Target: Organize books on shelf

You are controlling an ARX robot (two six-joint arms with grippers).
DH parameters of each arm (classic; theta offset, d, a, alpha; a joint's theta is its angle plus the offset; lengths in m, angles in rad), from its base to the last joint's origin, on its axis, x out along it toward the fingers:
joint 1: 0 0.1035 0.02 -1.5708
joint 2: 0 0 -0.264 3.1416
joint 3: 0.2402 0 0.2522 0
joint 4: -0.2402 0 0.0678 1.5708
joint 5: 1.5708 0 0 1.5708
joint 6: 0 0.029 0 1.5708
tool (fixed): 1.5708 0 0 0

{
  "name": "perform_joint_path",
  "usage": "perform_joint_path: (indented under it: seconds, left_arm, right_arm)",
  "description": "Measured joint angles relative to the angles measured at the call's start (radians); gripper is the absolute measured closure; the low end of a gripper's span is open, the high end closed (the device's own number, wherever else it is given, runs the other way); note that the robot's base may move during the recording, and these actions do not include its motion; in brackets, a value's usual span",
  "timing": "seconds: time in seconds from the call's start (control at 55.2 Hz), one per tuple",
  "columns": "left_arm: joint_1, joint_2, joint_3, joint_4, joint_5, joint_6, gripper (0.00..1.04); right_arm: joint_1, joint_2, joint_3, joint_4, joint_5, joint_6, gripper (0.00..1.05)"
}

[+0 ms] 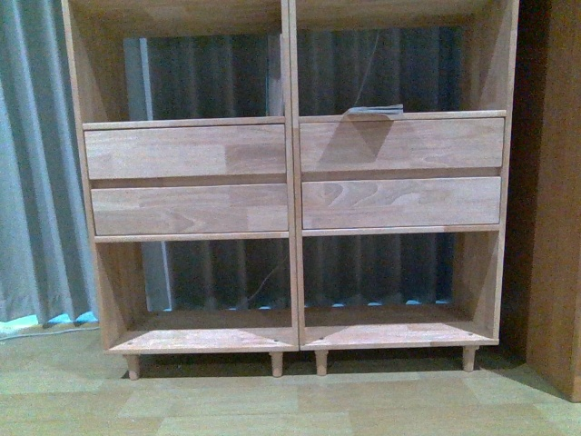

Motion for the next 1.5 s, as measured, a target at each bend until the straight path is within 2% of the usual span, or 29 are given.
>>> perform_joint_path:
  seconds: [1.504]
  left_arm:
    - [0.0, 0.0, 0.0, 0.0, 0.0, 0.0, 0.07]
  right_arm:
    - [0.0, 0.0, 0.0, 0.0, 0.0, 0.0, 0.07]
